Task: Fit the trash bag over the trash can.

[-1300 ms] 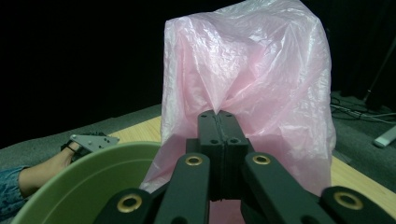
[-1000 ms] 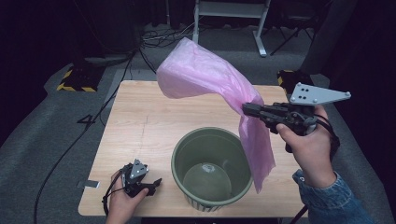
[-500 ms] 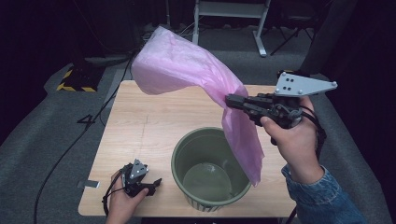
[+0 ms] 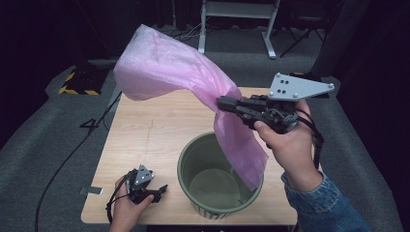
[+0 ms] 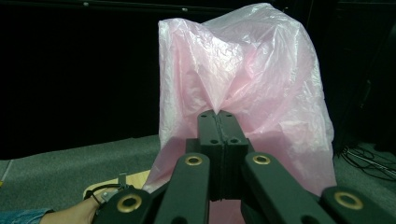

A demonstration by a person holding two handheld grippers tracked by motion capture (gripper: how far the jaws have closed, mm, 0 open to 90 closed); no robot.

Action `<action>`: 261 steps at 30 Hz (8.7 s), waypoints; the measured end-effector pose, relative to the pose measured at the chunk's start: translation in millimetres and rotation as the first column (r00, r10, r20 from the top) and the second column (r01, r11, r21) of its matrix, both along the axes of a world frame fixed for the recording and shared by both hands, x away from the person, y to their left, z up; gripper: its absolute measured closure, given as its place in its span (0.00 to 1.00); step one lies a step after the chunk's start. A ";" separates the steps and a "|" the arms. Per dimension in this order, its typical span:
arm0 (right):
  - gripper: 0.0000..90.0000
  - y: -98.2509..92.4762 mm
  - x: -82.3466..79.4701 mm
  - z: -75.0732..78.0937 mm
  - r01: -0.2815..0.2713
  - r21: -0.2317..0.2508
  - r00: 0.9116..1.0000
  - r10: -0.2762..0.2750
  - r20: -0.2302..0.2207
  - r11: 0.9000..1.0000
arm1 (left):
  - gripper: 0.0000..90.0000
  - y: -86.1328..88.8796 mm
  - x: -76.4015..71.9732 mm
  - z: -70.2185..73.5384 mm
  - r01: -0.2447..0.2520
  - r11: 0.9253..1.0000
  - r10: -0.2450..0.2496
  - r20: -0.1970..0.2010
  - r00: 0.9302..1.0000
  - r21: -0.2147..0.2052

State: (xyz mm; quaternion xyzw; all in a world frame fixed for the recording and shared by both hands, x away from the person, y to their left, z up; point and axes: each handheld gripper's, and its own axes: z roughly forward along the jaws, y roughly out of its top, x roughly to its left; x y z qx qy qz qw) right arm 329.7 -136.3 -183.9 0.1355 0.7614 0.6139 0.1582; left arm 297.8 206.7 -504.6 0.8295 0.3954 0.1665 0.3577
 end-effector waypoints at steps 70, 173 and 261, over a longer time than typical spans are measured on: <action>1.00 -55.5 -32.5 -143.9 -0.049 -0.155 0.972 0.012 -0.235 0.987 | 0.28 -7.0 35.3 73.8 0.028 0.993 -0.012 0.136 0.991 -0.112; 0.66 -10.3 73.9 -118.2 0.077 -0.333 0.932 -0.186 -0.312 0.940 | 0.29 -7.2 12.0 96.0 0.048 0.992 -0.025 0.183 0.983 -0.121; 0.45 -31.5 -32.9 -110.3 -0.043 -0.290 0.988 -0.003 -0.157 0.956 | 1.00 -77.5 -22.0 184.4 0.382 0.920 -0.328 0.366 0.871 -0.084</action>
